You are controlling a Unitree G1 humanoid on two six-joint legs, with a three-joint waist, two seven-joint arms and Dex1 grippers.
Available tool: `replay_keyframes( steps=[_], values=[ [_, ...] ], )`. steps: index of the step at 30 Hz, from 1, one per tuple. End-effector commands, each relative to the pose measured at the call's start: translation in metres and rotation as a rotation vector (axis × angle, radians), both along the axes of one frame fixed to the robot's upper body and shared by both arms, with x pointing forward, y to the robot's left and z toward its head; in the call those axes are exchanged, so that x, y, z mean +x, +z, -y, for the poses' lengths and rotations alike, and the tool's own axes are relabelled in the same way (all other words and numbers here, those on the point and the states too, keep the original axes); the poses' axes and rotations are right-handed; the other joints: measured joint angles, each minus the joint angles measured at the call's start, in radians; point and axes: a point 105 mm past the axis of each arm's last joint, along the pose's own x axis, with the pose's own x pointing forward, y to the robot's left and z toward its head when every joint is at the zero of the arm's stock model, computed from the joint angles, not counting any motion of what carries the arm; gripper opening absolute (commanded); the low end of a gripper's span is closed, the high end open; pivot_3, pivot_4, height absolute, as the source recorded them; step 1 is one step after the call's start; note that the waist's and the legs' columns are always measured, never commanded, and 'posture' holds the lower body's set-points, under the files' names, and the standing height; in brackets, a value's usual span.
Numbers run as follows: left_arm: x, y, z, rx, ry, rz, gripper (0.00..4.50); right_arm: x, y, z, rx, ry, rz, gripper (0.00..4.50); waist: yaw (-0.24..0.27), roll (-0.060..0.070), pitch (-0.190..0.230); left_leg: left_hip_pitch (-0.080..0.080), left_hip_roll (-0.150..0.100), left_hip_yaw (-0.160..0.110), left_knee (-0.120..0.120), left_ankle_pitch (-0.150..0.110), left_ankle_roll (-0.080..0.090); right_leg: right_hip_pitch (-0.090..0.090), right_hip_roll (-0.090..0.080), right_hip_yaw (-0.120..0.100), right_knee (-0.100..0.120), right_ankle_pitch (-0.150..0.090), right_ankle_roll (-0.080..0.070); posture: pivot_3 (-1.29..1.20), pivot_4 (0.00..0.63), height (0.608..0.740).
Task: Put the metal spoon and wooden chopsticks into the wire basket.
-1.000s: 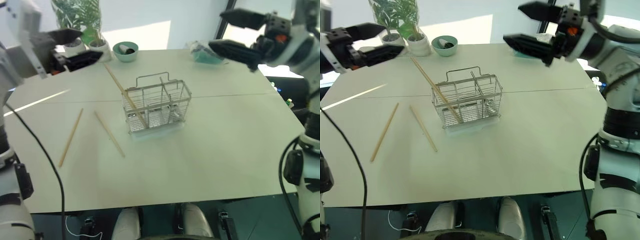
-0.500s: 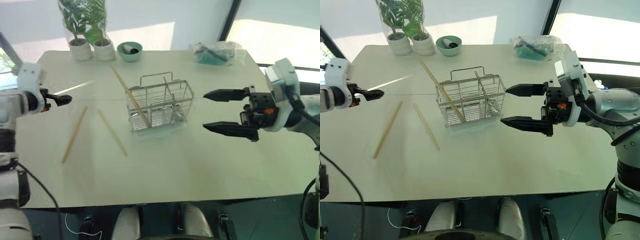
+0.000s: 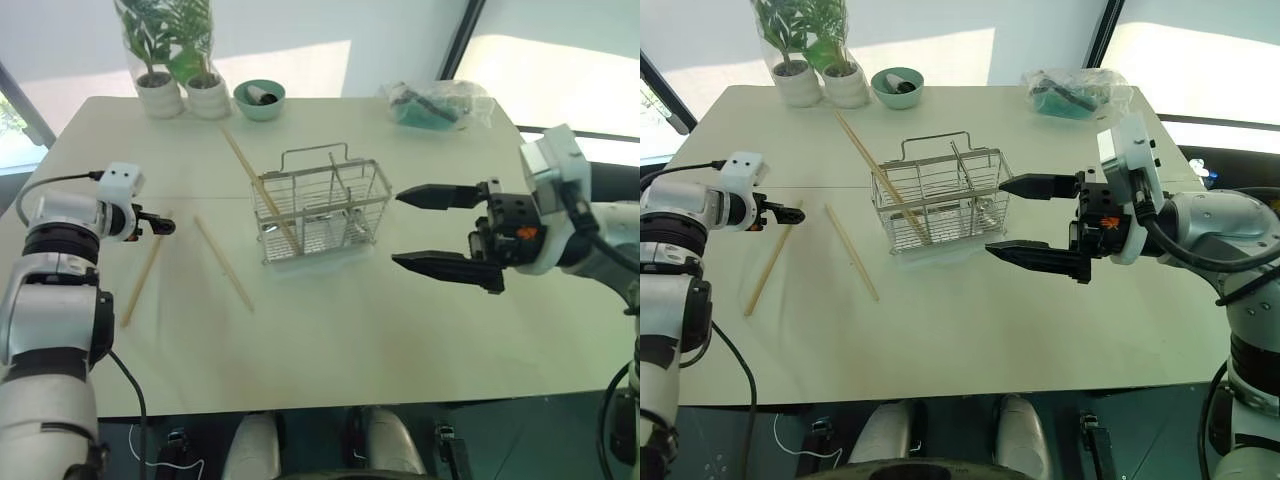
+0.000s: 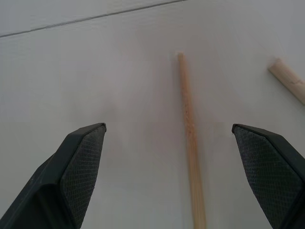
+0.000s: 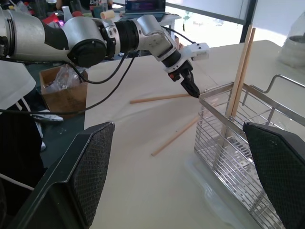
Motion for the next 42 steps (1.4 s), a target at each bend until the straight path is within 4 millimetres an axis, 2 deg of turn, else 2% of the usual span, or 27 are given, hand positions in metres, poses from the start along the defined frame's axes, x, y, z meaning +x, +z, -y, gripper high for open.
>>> replay_keyframes(
  steps=[1, 5, 8, 15, 21, 25, 27, 29, 32, 35, 36, 38, 39, 40, 42],
  values=[
    [0.0, 0.006, 0.0, 0.006, -0.012, -0.009, 4.5, -0.006, 0.01, 0.001, 0.008, -0.003, 0.044, 4.46, 0.0, 0.0, 0.0, 0.0, 0.0, 0.0, 0.0, 0.0, 0.0, 0.0, 0.0, 0.0, 0.0, 0.0, 0.0, 0.0, 0.15, 0.717],
    [-0.008, -0.006, -0.003, 0.02, -0.026, -0.084, 4.5, -0.004, 0.01, 0.001, 0.012, -0.015, 0.045, 4.46, 0.0, -0.001, -0.001, 0.001, 0.0, 0.0, 0.0, 0.0, 0.0, 0.0, 0.0, 0.0, 0.0, 0.0, 0.0, 0.0, 0.15, 0.717],
    [-0.01, -0.008, -0.004, 0.014, -0.023, -0.09, 3.66, -0.003, 0.009, 0.001, 0.015, -0.018, 0.042, 4.5, -0.001, -0.001, -0.002, 0.001, 0.0, 0.0, 0.0, 0.0, 0.0, 0.0, 0.0, 0.0, 0.0, 0.0, 0.0, 0.0, 0.15, 0.717],
    [-0.01, -0.006, -0.005, -0.011, 0.006, -0.091, 0.05, -0.005, 0.007, 0.002, 0.002, -0.005, 0.038, 4.5, -0.001, -0.001, -0.002, 0.001, 0.0, 0.0, 0.0, 0.0, 0.0, 0.0, 0.0, 0.0, 0.001, 0.0, 0.0, 0.0, 0.15, 0.717],
    [-0.01, -0.002, -0.011, -0.003, 0.059, -0.07, 0.05, -0.004, 0.007, 0.003, -0.006, -0.004, 0.037, 4.5, -0.002, -0.001, -0.002, 0.001, 0.0, 0.0, 0.0, 0.0, 0.0, 0.0, 0.0, 0.0, 0.001, 0.0, 0.0, 0.0, 0.15, 0.717],
    [-0.006, 0.013, -0.02, -0.028, 0.129, 0.012, 0.05, -0.001, 0.004, 0.008, -0.019, -0.019, 0.033, 4.5, -0.002, -0.001, -0.002, 0.001, 0.0, 0.0, 0.0, 0.0, 0.0, 0.0, 0.0, 0.0, 0.001, 0.0, 0.0, 0.0, 0.15, 0.717],
    [0.003, 0.032, -0.028, -0.018, 0.161, 0.129, 0.05, 0.0, 0.004, 0.01, -0.026, -0.03, 0.031, 4.5, -0.002, -0.002, -0.002, 0.001, 0.0, 0.0, 0.0, 0.0, 0.0, 0.0, 0.0, 0.0, 0.001, 0.0, 0.0, 0.0, 0.15, 0.717],
    [0.012, 0.061, -0.036, 0.003, 0.192, 0.291, 0.05, 0.0, 0.003, 0.013, -0.03, -0.04, 0.027, 4.5, -0.001, -0.003, -0.002, 0.0, 0.0, 0.0, 0.0, 0.0, 0.0, 0.0, 0.0, 0.0, 0.001, 0.0, 0.0, 0.0, 0.15, 0.717],
    [0.022, 0.125, -0.045, 0.045, 0.215, 0.638, 0.05, 0.001, 0.005, 0.014, -0.031, -0.048, 0.023, 4.5, 0.002, -0.004, -0.001, 0.0, 0.0, 0.0, 0.0, 0.0, 0.0, -0.001, -0.001, 0.0, 0.001, 0.0, 0.0, 0.0, 0.15, 0.717],
    [0.018, 0.175, -0.042, -0.142, 0.261, 0.893, 0.05, 0.0, 0.005, 0.014, -0.028, -0.048, 0.017, 4.5, 0.003, -0.005, -0.002, -0.001, 0.0, -0.001, 0.001, 0.0, 0.0, 0.0, -0.001, -0.001, 0.001, 0.001, 0.0, 0.0, 0.15, 0.717],
    [0.017, 0.186, -0.04, -0.202, 0.262, 0.949, 0.05, 0.0, 0.004, 0.014, -0.027, -0.048, 0.015, 4.5, 0.002, -0.005, -0.002, -0.001, 0.0, -0.001, 0.001, 0.0, 0.0, 0.001, -0.002, -0.001, 0.001, 0.001, 0.0, 0.0, 0.15, 0.717],
    [-0.001, 0.253, -0.003, -0.419, 0.082, 1.251, 0.05, 0.001, 0.001, 0.014, -0.028, -0.058, 0.01, 4.5, 0.003, -0.005, -0.002, 0.0, 0.0, -0.001, 0.001, 0.0, 0.0, 0.001, -0.002, -0.001, 0.001, 0.001, 0.0, 0.0, 0.15, 0.717],
    [-0.013, 0.273, 0.013, -0.476, 0.006, 1.339, 0.05, 0.001, 0.0, 0.014, -0.028, -0.059, 0.009, 4.5, 0.007, -0.007, -0.001, -0.001, 0.0, -0.001, 0.001, 0.0, 0.0, 0.001, -0.002, -0.001, 0.001, 0.001, 0.0, 0.0, 0.15, 0.717],
    [-0.021, 0.288, 0.029, -0.513, -0.064, 1.39, 0.05, 0.0, 0.0, 0.014, -0.027, -0.059, 0.008, 4.5, 0.009, -0.007, -0.001, -0.001, 0.0, -0.003, 0.002, 0.0, 0.0, 0.002, -0.002, -0.002, 0.001, 0.001, 0.0, 0.0, 0.15, 0.717],
    [-0.03, 0.301, 0.057, -0.562, -0.153, 1.418, 0.05, -0.001, -0.001, 0.014, -0.03, -0.058, 0.007, 4.5, 0.005, -0.007, -0.002, -0.001, 0.0, -0.002, 0.002, 0.0, 0.0, 0.003, -0.002, -0.002, 0.001, 0.001, 0.001, 0.0, 0.15, 0.717]
  ],
)
